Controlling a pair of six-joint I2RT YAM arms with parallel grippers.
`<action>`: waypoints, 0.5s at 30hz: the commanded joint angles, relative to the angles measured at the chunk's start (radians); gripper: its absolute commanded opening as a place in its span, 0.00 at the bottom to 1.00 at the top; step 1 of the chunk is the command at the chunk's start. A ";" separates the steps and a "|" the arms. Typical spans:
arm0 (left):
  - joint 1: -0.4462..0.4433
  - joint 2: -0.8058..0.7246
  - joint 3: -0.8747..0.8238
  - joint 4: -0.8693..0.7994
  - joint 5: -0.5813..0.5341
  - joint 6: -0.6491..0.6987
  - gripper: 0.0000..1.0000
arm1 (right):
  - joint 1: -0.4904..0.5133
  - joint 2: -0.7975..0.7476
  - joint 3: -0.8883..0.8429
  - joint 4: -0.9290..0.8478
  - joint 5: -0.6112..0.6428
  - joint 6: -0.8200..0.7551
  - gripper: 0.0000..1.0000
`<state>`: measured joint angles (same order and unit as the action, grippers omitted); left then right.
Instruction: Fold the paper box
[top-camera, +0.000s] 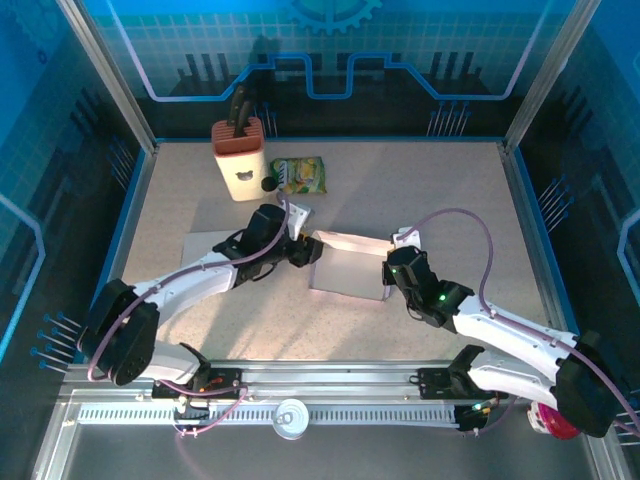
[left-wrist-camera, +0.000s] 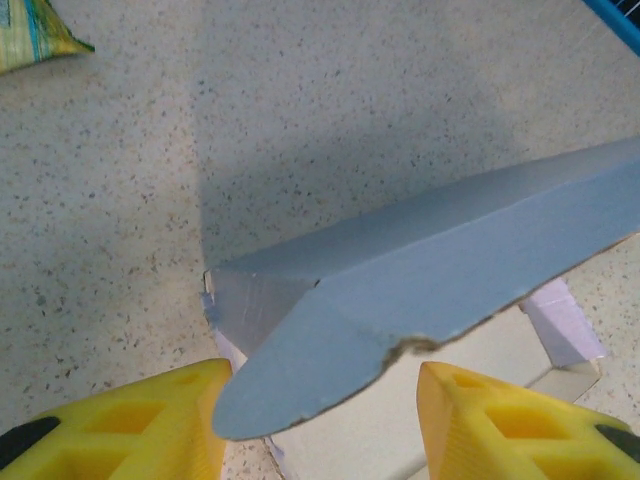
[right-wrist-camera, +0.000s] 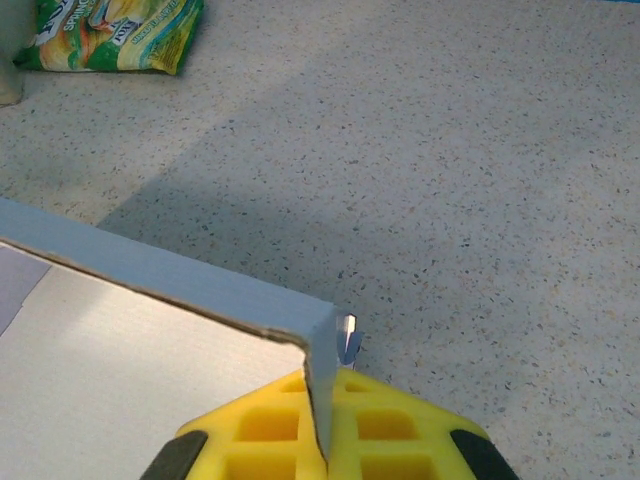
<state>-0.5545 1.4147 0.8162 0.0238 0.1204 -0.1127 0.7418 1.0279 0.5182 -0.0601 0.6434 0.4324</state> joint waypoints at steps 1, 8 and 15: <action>-0.001 0.038 0.056 -0.047 -0.023 0.059 0.45 | -0.013 0.005 0.028 -0.009 -0.003 -0.013 0.00; -0.001 0.067 0.078 -0.036 -0.072 0.080 0.25 | -0.023 0.010 0.029 -0.001 -0.024 -0.016 0.00; 0.000 0.096 0.100 -0.035 -0.090 0.086 0.10 | -0.028 0.009 0.029 0.000 -0.033 -0.016 0.00</action>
<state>-0.5545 1.4933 0.8848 -0.0032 0.0452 -0.0418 0.7250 1.0309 0.5186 -0.0597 0.6197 0.4255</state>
